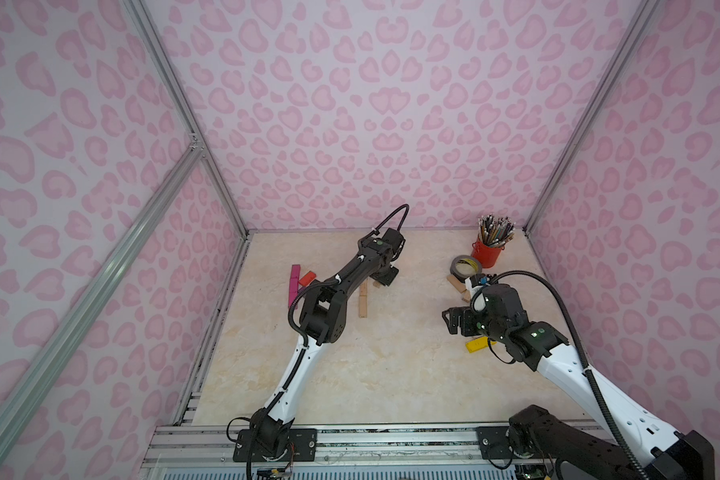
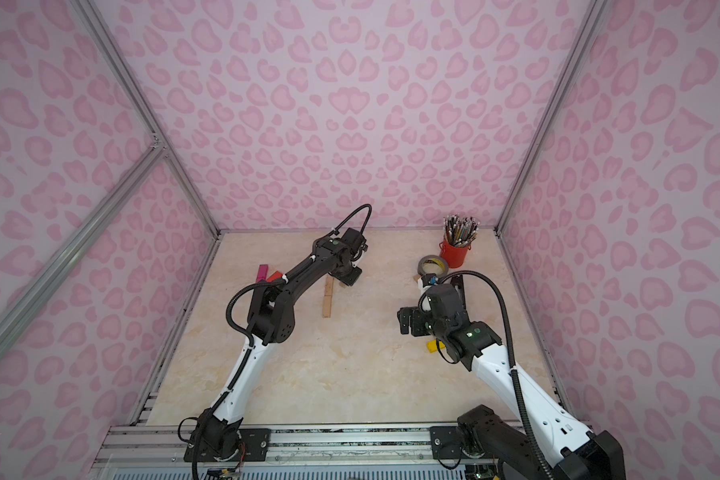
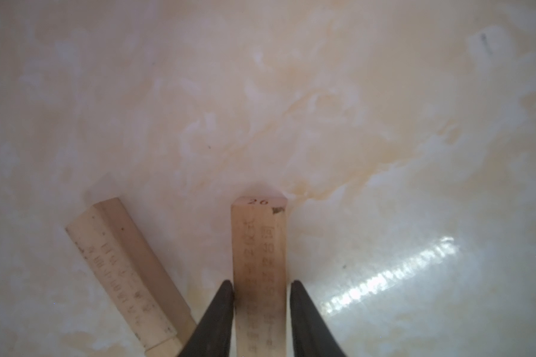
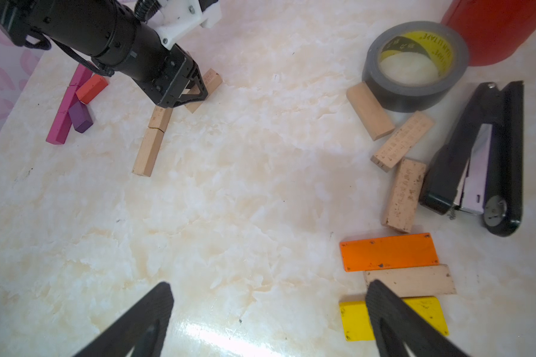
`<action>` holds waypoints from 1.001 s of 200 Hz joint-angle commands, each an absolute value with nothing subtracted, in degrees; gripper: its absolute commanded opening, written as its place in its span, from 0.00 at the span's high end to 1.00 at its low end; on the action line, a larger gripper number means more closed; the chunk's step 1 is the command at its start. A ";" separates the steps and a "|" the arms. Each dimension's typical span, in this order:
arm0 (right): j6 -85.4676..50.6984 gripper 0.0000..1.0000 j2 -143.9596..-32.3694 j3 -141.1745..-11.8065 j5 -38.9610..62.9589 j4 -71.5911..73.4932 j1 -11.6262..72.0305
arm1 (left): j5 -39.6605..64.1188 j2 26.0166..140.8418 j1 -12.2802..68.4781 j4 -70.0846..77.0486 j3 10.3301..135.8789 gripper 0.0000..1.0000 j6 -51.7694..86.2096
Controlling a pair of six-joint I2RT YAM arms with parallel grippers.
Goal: Assemble the letter k with building blocks
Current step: Assemble the building block at the center of the board.
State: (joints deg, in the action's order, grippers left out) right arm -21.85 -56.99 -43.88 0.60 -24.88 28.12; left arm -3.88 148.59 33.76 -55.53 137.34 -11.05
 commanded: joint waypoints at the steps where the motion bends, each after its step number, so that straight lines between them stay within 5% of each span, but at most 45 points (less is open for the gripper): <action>1: -22.10 0.02 -56.96 -43.59 0.57 -24.93 28.11 | -5.50 147.66 33.66 -56.12 136.93 0.66 -11.95; 200: -22.85 0.02 -57.00 -43.59 0.96 -24.85 28.13 | -7.77 146.56 32.71 -56.15 135.44 0.65 -12.65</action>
State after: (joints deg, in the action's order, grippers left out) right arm -22.87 -56.95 -43.86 0.64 -24.88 28.12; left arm -6.61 147.74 32.95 -55.86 135.59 -11.86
